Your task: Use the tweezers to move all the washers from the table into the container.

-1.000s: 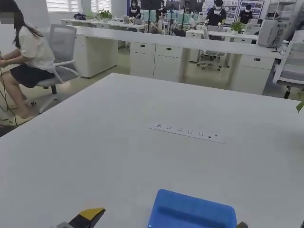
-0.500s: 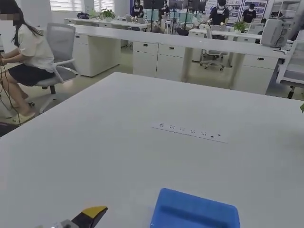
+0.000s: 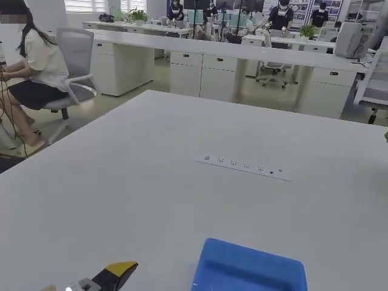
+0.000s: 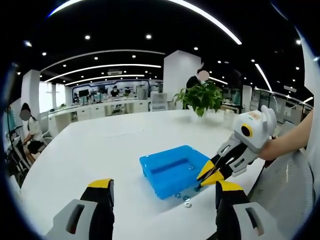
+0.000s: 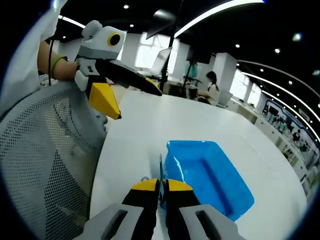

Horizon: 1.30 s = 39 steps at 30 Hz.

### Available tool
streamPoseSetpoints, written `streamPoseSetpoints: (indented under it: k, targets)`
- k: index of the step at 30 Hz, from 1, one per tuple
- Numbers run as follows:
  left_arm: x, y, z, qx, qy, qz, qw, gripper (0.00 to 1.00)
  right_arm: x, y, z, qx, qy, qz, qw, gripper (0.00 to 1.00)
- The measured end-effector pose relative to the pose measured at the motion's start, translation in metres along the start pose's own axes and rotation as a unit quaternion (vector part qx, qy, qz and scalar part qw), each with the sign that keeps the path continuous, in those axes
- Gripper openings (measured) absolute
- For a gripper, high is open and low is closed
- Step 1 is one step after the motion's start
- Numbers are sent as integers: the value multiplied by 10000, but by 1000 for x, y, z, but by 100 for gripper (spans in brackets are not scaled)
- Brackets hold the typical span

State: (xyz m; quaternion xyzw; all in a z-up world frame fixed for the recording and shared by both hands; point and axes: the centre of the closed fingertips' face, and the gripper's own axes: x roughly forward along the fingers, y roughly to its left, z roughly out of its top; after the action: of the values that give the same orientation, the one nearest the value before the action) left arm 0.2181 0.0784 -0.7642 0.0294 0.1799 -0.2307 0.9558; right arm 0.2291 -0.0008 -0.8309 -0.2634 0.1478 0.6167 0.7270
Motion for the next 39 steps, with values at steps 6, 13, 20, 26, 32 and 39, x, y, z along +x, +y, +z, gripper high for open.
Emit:
streamPoseSetpoints:
  k: [6,13,20,26,32,39]
  targets:
    - [0,0,-2,22,30,-3,10000,85,-3,12,1,105,-21,92,9999,1]
    - [-1,2,-1,6,0,22,10000,85,-4,24,2,232,-44,180,9996,1]
    - [-1,3,0,8,-37,60,10000,85,-6,22,11,325,-175,78,9993,1]
    - [-2,6,-1,-32,-19,96,9999,85,10,4,23,350,-346,-56,9988,1]
    - [-2,5,-1,-38,-22,58,10000,85,27,6,28,183,-338,89,9992,1]
    - [-2,2,-1,-16,-2,1,10000,85,26,5,22,236,-278,114,9993,1]
